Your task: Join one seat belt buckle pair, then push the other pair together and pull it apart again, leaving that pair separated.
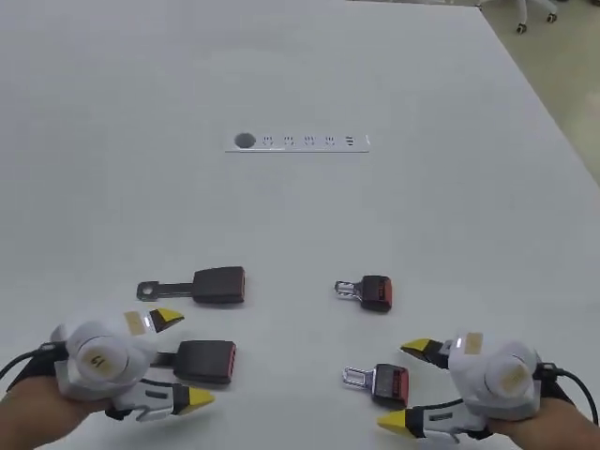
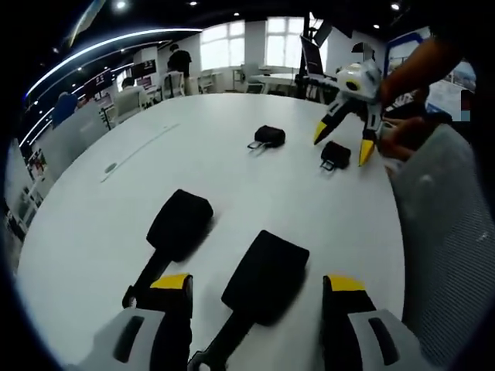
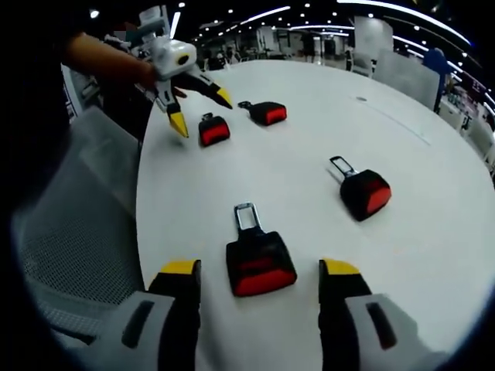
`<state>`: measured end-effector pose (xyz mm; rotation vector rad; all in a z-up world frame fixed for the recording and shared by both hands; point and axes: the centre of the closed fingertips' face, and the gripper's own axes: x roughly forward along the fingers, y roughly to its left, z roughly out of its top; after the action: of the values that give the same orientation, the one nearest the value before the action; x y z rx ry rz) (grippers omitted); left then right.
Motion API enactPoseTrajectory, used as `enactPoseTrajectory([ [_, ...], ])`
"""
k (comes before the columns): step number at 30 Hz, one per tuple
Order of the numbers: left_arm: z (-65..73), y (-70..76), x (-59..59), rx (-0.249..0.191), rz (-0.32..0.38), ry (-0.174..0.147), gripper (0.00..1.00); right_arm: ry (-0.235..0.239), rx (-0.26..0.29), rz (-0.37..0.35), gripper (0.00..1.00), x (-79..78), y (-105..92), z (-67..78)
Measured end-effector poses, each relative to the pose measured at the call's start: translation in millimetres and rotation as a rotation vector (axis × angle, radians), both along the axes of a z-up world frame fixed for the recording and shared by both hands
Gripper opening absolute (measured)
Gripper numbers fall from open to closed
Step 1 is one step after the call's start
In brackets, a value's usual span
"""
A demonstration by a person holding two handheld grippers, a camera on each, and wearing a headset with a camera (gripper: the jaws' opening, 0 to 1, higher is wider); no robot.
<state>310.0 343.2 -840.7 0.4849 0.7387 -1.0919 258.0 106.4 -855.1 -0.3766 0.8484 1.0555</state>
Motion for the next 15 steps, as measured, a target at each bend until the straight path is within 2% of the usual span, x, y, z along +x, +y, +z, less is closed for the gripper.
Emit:
enactPoseTrajectory([
  [1, -1.3, -0.5, 0.6, 0.007, -0.018, -0.007, 0.67, 0.003, -0.008, 0.014, 0.59, -2.5, -1.2, -1.8],
  [4, -6.0, -2.8, -1.6, 0.022, -0.062, 0.008, 0.61, 0.014, -0.014, 0.033, 0.57, -7.5, -2.5, -4.1],
  [6, -9.7, -2.6, -1.8, 0.042, -0.094, 0.006, 0.59, -0.003, -0.024, 0.054, 0.57, -8.1, -4.8, -5.4],
  [10, -15.3, -2.4, -1.3, 0.066, -0.136, 0.001, 0.53, -0.027, -0.048, 0.106, 0.54, -5.5, -6.5, -6.6],
  [13, -17.8, -3.5, -5.2, 0.088, -0.192, -0.009, 0.45, -0.024, -0.041, 0.107, 0.47, -1.8, -7.5, -6.8],
  [14, -16.3, -5.3, -4.8, 0.069, -0.191, -0.007, 0.44, -0.029, -0.037, 0.099, 0.44, 0.6, -8.1, -6.5],
  [15, -17.1, -4.5, -3.5, 0.071, -0.189, -0.006, 0.45, -0.036, -0.033, 0.100, 0.41, 2.7, -7.5, -6.3],
])
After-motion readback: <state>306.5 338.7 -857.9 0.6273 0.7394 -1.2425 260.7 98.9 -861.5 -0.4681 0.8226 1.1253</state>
